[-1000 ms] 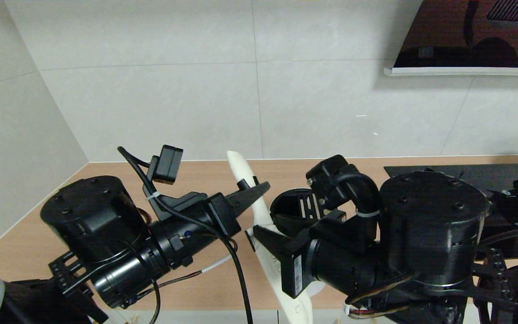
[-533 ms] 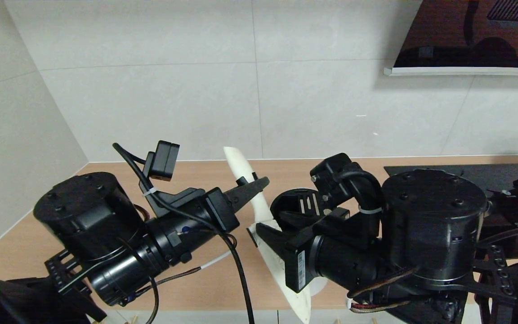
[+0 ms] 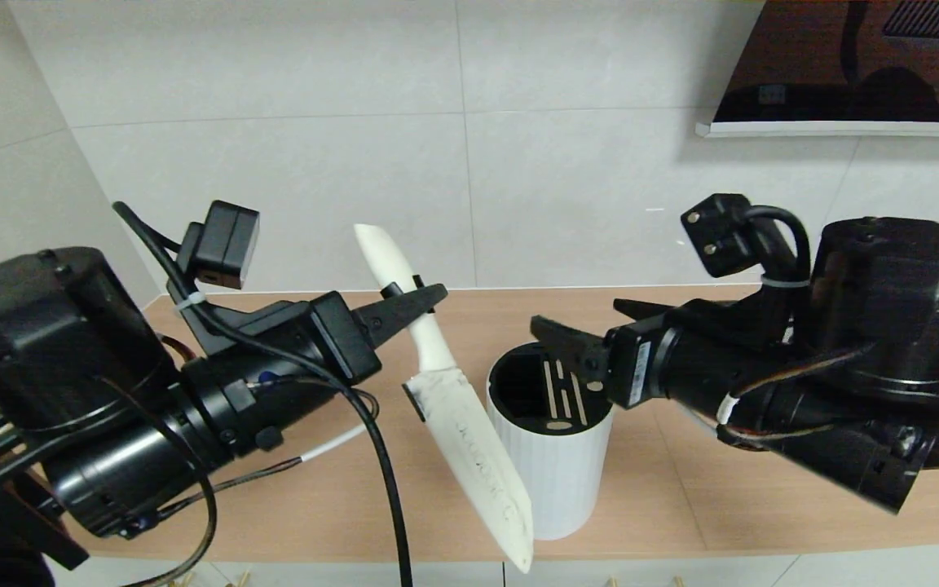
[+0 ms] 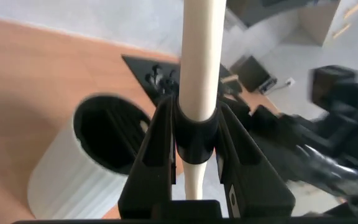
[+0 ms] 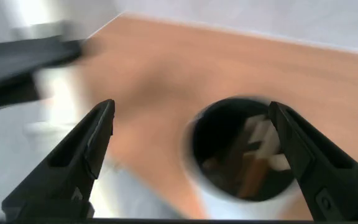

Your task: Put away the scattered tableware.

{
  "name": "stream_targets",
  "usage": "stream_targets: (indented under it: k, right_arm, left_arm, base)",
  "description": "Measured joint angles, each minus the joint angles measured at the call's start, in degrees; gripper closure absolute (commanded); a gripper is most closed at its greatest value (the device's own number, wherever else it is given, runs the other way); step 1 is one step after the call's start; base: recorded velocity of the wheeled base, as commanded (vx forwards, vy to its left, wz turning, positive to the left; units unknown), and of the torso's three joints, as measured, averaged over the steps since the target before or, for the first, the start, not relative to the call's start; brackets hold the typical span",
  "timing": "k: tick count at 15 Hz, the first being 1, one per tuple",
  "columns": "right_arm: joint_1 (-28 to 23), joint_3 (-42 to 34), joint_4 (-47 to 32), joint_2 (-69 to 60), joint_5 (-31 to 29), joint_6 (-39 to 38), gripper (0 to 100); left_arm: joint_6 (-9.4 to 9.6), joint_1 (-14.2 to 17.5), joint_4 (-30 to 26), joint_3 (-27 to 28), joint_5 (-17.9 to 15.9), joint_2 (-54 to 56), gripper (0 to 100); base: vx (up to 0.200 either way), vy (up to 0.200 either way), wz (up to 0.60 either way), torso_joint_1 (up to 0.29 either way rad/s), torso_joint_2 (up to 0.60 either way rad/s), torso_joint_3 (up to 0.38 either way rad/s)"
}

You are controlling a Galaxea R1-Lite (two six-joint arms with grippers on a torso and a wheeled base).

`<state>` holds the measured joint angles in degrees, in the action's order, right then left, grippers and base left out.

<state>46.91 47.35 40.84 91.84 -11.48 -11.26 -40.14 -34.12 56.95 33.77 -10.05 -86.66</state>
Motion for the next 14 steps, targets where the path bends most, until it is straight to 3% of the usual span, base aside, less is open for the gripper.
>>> stream_targets:
  k: [3,5,8,10,12,14]
  right_arm:
    - [-9.51,-1.32,-0.15,-3.01,0.11,1.55,0]
    - [-11.67,-3.06,-0.09,-4.96,0.10,1.94,0]
    - [-12.32,-4.85,-0.20,-5.22,-0.15,2.35,0]
    - [-12.40,-4.92,-0.17,-4.47,-0.20,2.40,0]
    - [-13.35,-4.83,-0.12,-3.69,-0.23,2.97,0]
    - [-13.67,-4.74,-0.06,-3.50,-0.30,3.57,0]
  left_arm:
    - [0.18,1.00,-6.05,3.24,2.79,3.25,100]
    - [0.55,1.13,-11.22,5.71,4.94,4.47,100]
    - [1.00,1.00,-30.85,12.89,9.75,7.25,100]
    - [1.67,0.66,-35.67,18.05,14.28,8.44,100]
    - [4.79,-0.91,-36.55,21.80,18.16,7.31,100]
    - [9.57,-3.94,-36.93,25.80,25.77,4.33,100]
  base:
    - [0.000,0.000,0.00,0.000,0.00,0.000]
    - [0.000,0.000,0.00,0.000,0.00,0.000]
    - [0.000,0.000,0.00,0.000,0.00,0.000]
    - [0.000,0.000,0.00,0.000,0.00,0.000]
    - [0.000,0.000,0.00,0.000,0.00,0.000]
    - [0.000,0.000,0.00,0.000,0.00,0.000]
